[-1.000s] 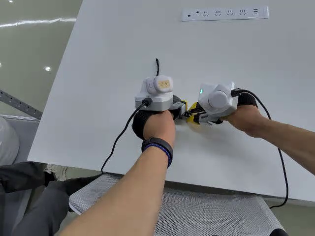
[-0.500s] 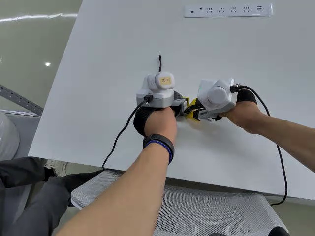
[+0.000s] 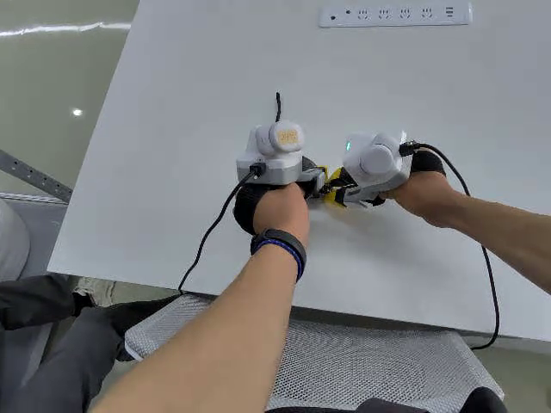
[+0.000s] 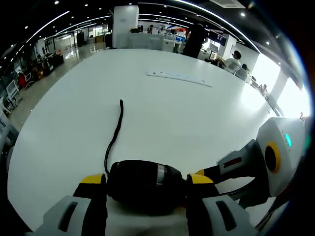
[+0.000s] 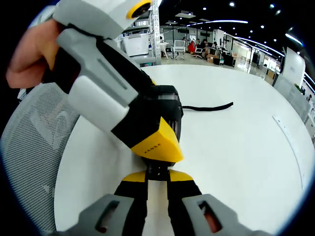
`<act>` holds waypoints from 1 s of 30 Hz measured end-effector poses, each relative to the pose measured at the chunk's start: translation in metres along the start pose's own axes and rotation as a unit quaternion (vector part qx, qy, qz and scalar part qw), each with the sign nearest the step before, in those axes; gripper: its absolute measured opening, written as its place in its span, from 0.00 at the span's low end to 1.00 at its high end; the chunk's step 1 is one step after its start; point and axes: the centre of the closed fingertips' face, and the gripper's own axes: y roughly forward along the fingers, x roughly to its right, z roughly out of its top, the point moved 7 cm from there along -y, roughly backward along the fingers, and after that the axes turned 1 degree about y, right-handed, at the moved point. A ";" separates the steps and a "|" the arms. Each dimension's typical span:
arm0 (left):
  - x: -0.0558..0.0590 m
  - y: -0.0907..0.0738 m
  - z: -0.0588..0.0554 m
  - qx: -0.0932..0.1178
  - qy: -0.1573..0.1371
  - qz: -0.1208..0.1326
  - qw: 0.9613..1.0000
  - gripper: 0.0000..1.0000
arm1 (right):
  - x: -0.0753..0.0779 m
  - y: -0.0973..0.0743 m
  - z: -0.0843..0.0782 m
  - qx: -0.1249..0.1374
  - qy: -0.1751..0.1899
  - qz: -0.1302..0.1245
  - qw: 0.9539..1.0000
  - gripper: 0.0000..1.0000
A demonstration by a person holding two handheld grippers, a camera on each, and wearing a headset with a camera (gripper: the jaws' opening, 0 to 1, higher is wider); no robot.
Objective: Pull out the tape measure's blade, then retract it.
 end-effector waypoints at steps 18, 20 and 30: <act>-0.009 -0.010 -0.001 -0.003 0.051 -0.065 0.997 0.60 | -0.001 -0.008 -0.008 -0.005 0.069 -0.046 0.997 0.23; -0.011 -0.014 -0.001 0.001 0.057 -0.077 0.995 0.59 | -0.002 -0.011 -0.008 -0.001 0.084 -0.054 0.995 0.24; -0.018 -0.028 0.000 0.019 0.089 -0.119 0.989 0.59 | -0.009 -0.022 -0.006 0.015 0.124 -0.088 0.988 0.30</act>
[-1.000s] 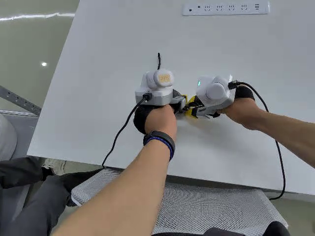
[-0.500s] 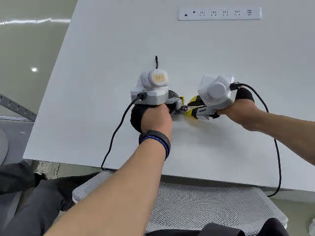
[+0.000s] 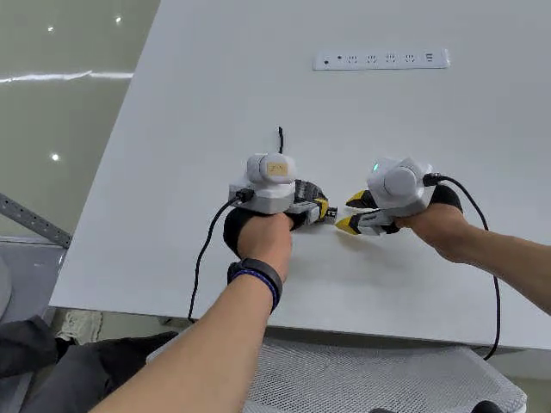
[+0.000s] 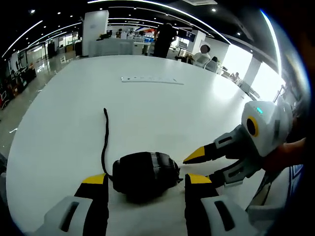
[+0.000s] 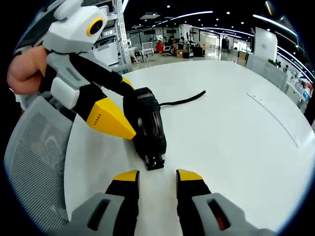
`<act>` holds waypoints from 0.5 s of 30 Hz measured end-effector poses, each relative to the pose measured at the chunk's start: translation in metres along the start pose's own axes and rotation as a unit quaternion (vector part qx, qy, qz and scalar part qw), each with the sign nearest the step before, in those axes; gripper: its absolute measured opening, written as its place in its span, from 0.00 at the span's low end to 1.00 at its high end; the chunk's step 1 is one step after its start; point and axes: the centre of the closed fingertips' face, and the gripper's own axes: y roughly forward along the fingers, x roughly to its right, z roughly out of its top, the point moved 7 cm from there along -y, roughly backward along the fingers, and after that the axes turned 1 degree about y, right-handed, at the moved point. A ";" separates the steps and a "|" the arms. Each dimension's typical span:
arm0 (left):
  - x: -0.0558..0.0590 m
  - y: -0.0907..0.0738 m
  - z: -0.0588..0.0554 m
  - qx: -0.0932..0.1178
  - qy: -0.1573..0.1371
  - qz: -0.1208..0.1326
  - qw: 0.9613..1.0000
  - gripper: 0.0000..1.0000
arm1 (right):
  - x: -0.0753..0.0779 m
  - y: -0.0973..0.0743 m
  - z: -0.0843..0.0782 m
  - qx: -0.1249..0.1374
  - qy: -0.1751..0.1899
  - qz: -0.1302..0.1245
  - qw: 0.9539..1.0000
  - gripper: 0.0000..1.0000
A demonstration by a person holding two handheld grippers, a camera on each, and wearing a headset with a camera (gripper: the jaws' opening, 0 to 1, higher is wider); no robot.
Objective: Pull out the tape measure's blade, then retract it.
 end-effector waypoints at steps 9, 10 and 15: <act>-0.003 -0.003 -0.003 0.002 0.025 -0.021 0.999 0.59 | -0.003 -0.010 0.003 0.011 0.022 -0.018 1.000 0.34; -0.003 -0.003 -0.003 0.002 0.026 -0.022 0.999 0.59 | -0.003 -0.011 0.003 0.011 0.022 -0.018 1.000 0.34; -0.006 -0.006 -0.007 -0.001 0.047 -0.032 0.998 0.59 | -0.004 -0.014 0.003 0.017 0.034 -0.027 0.999 0.36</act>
